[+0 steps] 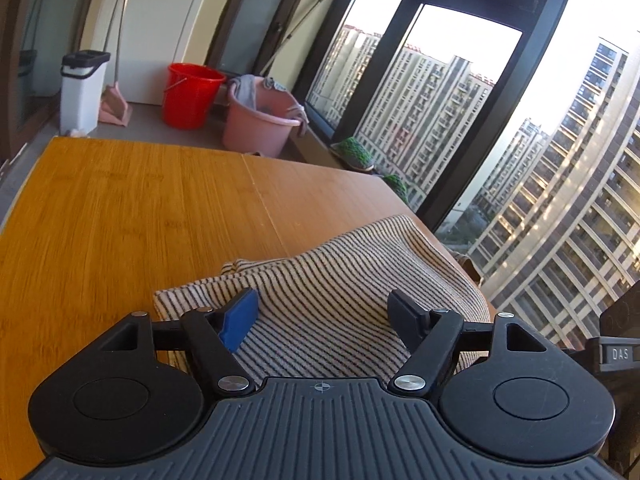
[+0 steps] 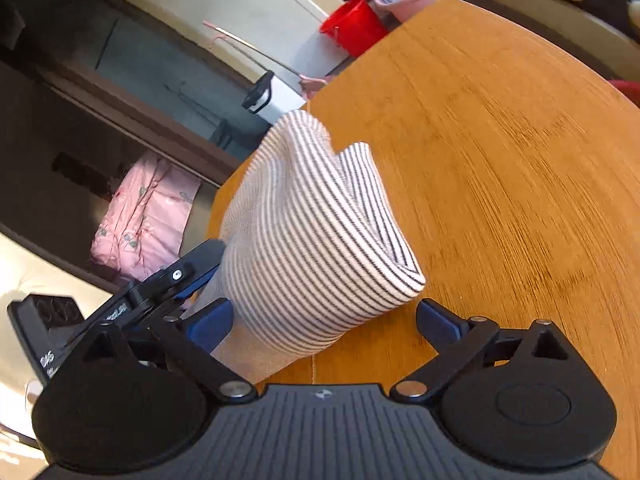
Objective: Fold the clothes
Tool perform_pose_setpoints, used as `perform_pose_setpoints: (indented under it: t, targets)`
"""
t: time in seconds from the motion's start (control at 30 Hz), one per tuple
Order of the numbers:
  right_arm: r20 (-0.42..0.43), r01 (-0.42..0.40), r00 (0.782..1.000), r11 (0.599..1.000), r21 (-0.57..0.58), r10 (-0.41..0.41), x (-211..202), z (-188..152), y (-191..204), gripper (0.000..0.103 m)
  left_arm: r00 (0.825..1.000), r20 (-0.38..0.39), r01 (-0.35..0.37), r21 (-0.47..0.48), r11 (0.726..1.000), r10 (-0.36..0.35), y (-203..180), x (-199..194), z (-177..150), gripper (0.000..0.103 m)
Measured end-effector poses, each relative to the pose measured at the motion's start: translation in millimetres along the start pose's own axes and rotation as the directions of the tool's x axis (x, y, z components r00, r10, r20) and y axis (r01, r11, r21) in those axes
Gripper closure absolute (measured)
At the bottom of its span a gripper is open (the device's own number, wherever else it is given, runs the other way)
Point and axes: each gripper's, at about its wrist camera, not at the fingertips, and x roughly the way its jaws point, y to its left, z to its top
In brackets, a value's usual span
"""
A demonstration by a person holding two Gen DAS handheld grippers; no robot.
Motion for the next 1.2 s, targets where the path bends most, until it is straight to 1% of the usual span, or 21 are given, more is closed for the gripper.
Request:
perform_pose_setpoints:
  t: [0.07,0.17,0.23,0.27,0.3,0.33,0.37,0.4,0.47,0.53,0.6,0.63,0.7,0.73,0.8,0.87,0.93,1.0,1.07,1.1,1.2]
  targets:
    - [0.012,0.005,1.000,1.000,0.011,-0.005,7.2,5.2,0.4,0.003,1.000,-0.011,-0.018,-0.047,0.999,0.017,8.8,-2.9,-4.2,0.020]
    - [0.028,0.022,0.999,1.000,-0.016,-0.022,18.0,13.8,1.7,0.003,1.000,-0.015,-0.013,-0.066,0.998,0.012,15.9,-11.6,-6.9,0.019]
    - [0.045,0.042,0.998,0.998,-0.047,-0.040,25.6,23.2,4.5,0.003,1.000,-0.018,-0.003,-0.054,0.999,0.002,15.6,-18.5,-4.5,0.017]
    - [0.058,0.058,0.997,0.996,-0.072,-0.054,29.9,28.9,6.6,0.003,1.000,-0.023,0.014,-0.031,0.999,-0.015,13.8,-22.8,-2.1,0.014]
    - [0.089,0.093,0.993,0.987,-0.132,-0.082,34.9,35.9,11.8,0.003,0.999,-0.023,0.026,0.005,1.000,-0.025,10.5,-27.3,-0.8,0.013]
    - [0.124,0.140,0.985,0.968,-0.209,-0.116,40.2,40.5,17.2,0.003,0.999,-0.021,0.032,0.044,0.999,-0.032,6.7,-31.8,0.0,0.013]
    - [0.161,0.189,0.976,0.941,-0.283,-0.147,45.6,45.2,22.7,0.003,0.999,-0.019,0.039,0.083,0.996,-0.038,2.8,-36.3,0.9,0.013]
    - [0.199,0.234,0.965,0.907,-0.349,-0.173,50.8,49.8,28.1,0.001,0.999,-0.018,0.034,0.111,0.993,-0.032,-1.1,-37.1,2.4,0.013]
    - [0.231,0.262,0.956,0.876,-0.405,-0.180,57.2,57.0,37.6,0.000,1.000,-0.013,0.004,0.150,0.989,-0.002,-7.4,-34.4,8.2,0.012]
    - [0.237,0.251,0.957,0.883,-0.395,-0.166,53.0,59.4,41.0,0.000,0.999,-0.004,-0.038,0.173,0.984,0.039,-7.4,-25.0,19.5,0.012]
    - [0.250,0.251,0.955,0.891,-0.379,-0.163,44.7,60.2,42.8,0.000,0.997,-0.025,-0.061,0.223,0.973,0.068,-7.0,-3.5,33.5,0.007]
    - [0.261,0.262,0.949,0.898,-0.353,-0.174,34.3,57.4,41.1,0.000,0.995,-0.056,-0.062,0.257,0.965,0.079,-5.9,10.3,39.6,0.007]
    - [0.280,0.279,0.940,0.913,-0.297,-0.196,13.3,51.3,37.1,0.000,0.987,-0.146,-0.016,0.302,0.953,0.063,0.4,35.9,47.0,0.006]
    - [0.253,0.240,0.951,0.939,-0.245,-0.178,0.9,44.5,29.6,0.000,0.981,-0.192,0.023,0.301,0.953,0.037,4.8,46.2,50.6,0.006]
    - [0.199,0.162,0.971,0.977,-0.135,-0.134,-23.2,30.8,14.5,0.000,0.968,-0.249,0.092,0.277,0.956,-0.021,15.7,55.1,57.6,0.006]
    - [0.100,0.067,0.993,0.997,-0.042,-0.063,-28.9,12.5,4.0,0.000,0.956,-0.285,0.141,0.249,0.958,-0.066,25.3,59.7,61.2,0.006]
    - [-0.012,0.014,1.000,1.000,0.005,-0.014,-21.0,-6.3,-1.8,0.000,0.952,-0.293,0.150,0.194,0.969,-0.088,32.6,57.2,54.3,0.006]
    - [-0.073,-0.012,0.997,1.000,0.008,0.012,-7.6,-19.4,-0.1,0.001,0.948,-0.294,0.158,0.116,0.981,-0.117,39.4,51.3,40.8,0.008]
    - [-0.053,0.004,0.999,0.998,-0.063,-0.008,-1.6,-19.7,8.4,0.002,0.951,-0.278,0.158,0.061,0.986,-0.135,41.6,39.8,28.9,0.009]
    - [-0.033,0.029,0.999,0.996,-0.088,-0.032,0.4,-15.8,11.1,0.004,0.952,-0.274,0.156,0.040,0.987,-0.139,41.3,34.9,24.1,0.009]
    - [0.009,0.036,0.999,0.991,-0.130,-0.035,6.7,2.8,10.8,0.007,0.950,-0.271,0.157,-0.004,0.988,-0.152,38.0,20.1,9.2,0.010]
